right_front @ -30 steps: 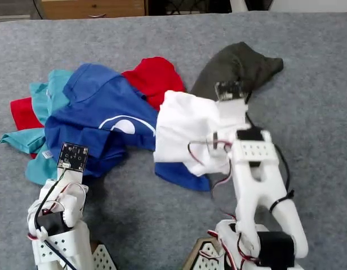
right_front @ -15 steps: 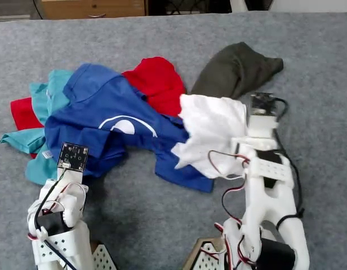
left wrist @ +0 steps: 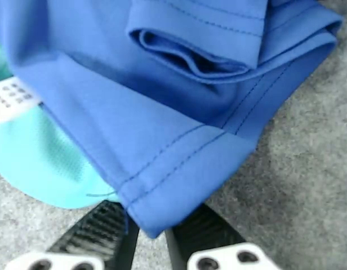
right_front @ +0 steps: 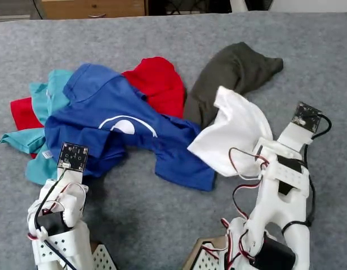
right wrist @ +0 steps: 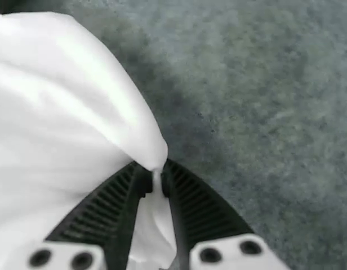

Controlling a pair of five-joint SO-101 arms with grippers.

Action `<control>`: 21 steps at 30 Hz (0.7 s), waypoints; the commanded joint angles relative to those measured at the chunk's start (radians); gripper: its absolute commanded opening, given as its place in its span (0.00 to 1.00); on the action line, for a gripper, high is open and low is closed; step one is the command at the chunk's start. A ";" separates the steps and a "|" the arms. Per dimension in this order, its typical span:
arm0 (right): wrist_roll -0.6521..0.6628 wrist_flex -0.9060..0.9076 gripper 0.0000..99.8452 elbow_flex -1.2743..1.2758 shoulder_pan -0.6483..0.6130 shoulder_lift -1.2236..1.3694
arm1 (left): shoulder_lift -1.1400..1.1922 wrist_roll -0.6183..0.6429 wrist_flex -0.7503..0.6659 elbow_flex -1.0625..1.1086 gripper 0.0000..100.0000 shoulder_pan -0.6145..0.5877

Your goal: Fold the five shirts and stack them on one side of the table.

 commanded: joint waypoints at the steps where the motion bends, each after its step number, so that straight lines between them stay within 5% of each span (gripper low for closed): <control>1: -0.012 -0.023 0.02 -0.012 0.025 -0.018 | -0.006 -0.006 -0.011 0.015 0.03 -0.002; 21: 0.049 -0.021 0.02 -0.004 -0.084 -0.016 | -0.008 -0.012 0.017 -0.039 0.03 -0.010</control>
